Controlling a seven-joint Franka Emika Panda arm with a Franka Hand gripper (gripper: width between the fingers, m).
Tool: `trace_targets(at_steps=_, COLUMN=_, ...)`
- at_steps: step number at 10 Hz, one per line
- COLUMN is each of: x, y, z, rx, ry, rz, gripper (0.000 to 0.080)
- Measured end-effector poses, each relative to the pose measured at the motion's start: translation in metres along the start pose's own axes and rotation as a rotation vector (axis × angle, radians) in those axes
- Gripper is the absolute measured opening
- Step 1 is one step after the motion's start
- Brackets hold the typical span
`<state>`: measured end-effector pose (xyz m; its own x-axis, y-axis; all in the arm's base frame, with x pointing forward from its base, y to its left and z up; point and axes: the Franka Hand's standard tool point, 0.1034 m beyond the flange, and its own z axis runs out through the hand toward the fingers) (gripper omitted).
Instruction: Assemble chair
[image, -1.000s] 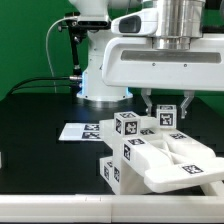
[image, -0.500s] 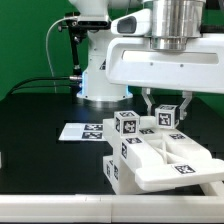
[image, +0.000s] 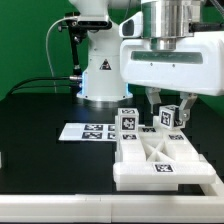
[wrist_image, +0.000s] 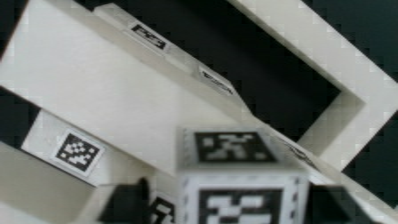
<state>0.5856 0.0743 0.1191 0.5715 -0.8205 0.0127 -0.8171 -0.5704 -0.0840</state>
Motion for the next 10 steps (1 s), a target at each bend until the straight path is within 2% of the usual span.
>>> trace_targets(at_steps=1, x=-0.001, y=0.001, z=0.0, rx=-0.008, ry=-0.001, rz=-0.064, gripper=0.0535)
trace_targets(at_steps=2, x=-0.002, y=0.001, z=-0.001, rx=-0.021, ry=-0.007, rz=-0.192, gripper=0.0614)
trace_targets(at_steps=3, x=-0.003, y=0.0, z=-0.001, rx=-0.027, ry=-0.013, rz=-0.342, gripper=0.064)
trace_targets(at_steps=4, x=-0.009, y=-0.001, z=-0.001, rx=-0.042, ry=-0.022, rz=-0.515, gripper=0.064)
trace_targets(at_steps=5, x=-0.011, y=-0.003, z=0.0, rx=-0.034, ry=-0.015, rz=-0.565, gripper=0.0648)
trace_targets(at_steps=7, x=-0.01, y=-0.002, z=0.0, rx=-0.036, ry=-0.015, rz=-0.682, gripper=0.0649)
trace_targets(at_steps=8, x=-0.009, y=-0.004, z=-0.001, rx=-0.065, ry=0.004, rz=-0.896, gripper=0.0649)
trace_targets(at_steps=9, x=-0.007, y=-0.004, z=-0.001, rx=-0.065, ry=0.003, rz=-1.042, gripper=0.0649)
trace_targets(at_steps=10, x=-0.007, y=-0.003, z=-0.001, rx=-0.064, ry=0.001, rz=-1.042, gripper=0.0649)
